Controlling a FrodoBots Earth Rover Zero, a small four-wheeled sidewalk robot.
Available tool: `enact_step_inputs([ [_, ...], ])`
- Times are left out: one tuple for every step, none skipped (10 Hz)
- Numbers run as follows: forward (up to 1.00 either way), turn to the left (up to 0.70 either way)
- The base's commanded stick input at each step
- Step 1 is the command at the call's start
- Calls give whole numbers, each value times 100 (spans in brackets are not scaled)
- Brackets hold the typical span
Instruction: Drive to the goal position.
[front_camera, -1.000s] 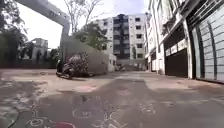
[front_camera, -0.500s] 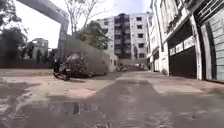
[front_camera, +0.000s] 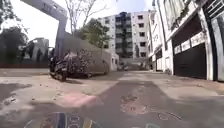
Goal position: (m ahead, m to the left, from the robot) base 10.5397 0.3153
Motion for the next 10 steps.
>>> enact_step_inputs([
  [100, 6],
  [100, 6],
  [100, 6],
  [100, 6],
  [100, 6],
  [100, 6],
  [100, 6],
  [100, 6],
  [100, 6],
  [100, 6],
])
